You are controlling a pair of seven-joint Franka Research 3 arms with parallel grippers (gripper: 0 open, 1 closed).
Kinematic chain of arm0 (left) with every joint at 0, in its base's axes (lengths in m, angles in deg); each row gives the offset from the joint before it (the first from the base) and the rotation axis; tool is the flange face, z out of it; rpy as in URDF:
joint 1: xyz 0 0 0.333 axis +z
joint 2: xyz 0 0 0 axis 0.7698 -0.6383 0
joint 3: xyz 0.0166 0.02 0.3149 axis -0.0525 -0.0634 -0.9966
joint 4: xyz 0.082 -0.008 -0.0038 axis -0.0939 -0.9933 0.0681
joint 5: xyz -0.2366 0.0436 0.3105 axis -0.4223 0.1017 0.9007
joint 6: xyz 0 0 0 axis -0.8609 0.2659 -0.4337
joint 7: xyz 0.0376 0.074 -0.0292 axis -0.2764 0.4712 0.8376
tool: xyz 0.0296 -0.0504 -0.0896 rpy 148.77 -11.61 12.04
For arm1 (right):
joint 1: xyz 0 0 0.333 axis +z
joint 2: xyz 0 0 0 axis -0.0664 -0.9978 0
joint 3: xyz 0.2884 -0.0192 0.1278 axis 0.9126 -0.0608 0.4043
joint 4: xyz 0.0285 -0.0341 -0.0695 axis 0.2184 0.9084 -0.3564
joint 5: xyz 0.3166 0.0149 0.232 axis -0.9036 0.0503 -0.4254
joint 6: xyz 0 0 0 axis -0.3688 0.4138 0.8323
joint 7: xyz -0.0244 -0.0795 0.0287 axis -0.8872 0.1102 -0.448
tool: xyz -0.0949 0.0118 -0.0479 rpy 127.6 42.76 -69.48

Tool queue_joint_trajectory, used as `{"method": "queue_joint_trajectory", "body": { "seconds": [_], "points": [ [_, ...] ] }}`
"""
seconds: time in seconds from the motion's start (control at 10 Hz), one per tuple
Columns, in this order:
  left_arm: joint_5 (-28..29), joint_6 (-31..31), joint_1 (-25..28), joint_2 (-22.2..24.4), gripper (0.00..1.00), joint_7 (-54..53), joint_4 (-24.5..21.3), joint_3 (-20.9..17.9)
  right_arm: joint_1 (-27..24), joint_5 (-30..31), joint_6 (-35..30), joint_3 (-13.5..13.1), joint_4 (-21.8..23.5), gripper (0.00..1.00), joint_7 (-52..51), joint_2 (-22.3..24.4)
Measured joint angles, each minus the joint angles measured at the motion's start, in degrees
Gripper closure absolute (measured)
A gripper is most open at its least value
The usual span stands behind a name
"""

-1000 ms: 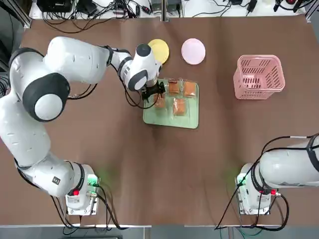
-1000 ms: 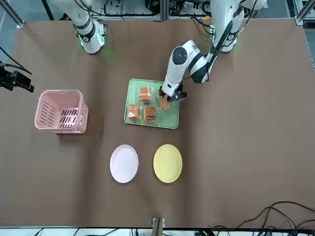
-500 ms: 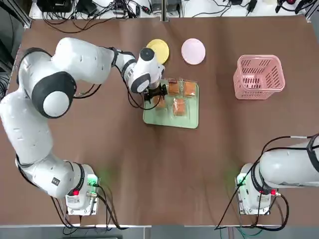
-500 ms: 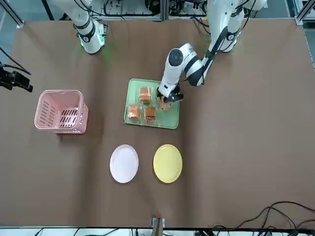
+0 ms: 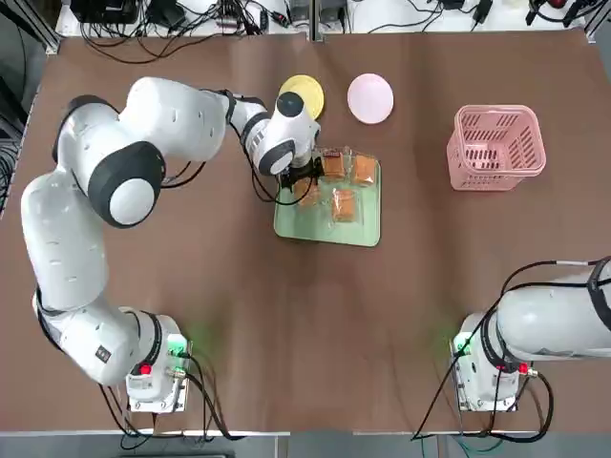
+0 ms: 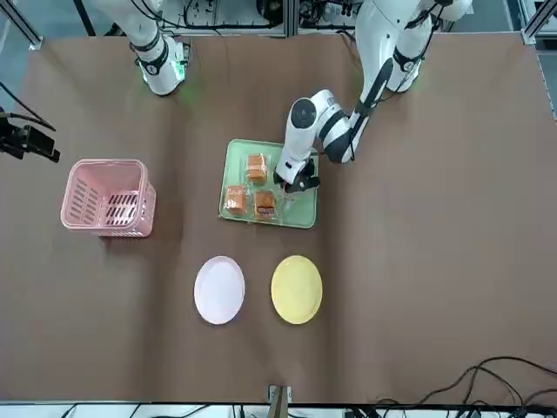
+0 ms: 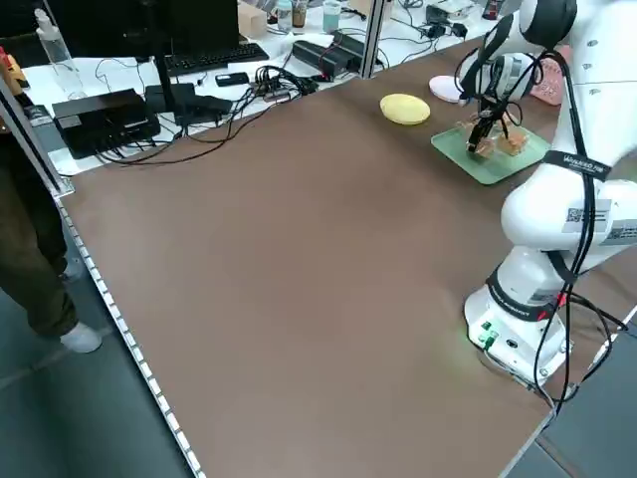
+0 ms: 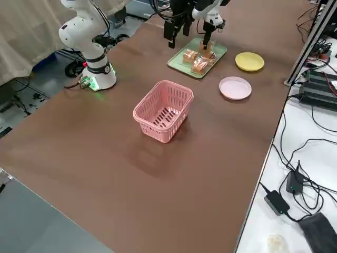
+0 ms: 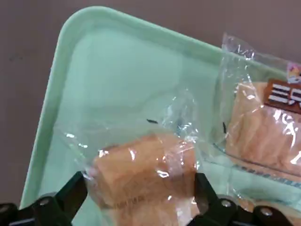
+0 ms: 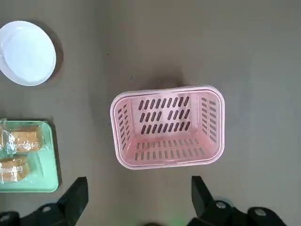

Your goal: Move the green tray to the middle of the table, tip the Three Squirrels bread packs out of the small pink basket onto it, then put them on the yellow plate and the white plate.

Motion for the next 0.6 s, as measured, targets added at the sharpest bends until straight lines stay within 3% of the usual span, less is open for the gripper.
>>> {"method": "queue_joint_trajectory", "body": {
  "seconds": [0.4, 0.6],
  "points": [
    [0.1, 0.0, -0.1, -1.8, 0.01, 0.0, 1.4, -0.4, 0.0, 0.0, -0.1, 0.1, 0.0, 0.03, 0.0, 0.0],
    [0.7, 0.0, -0.2, -1.9, 0.11, 0.0, 1.5, -0.5, 0.0, 0.0, -0.1, 0.1, 0.0, 0.03, 0.0, 0.0]
  ]
}}
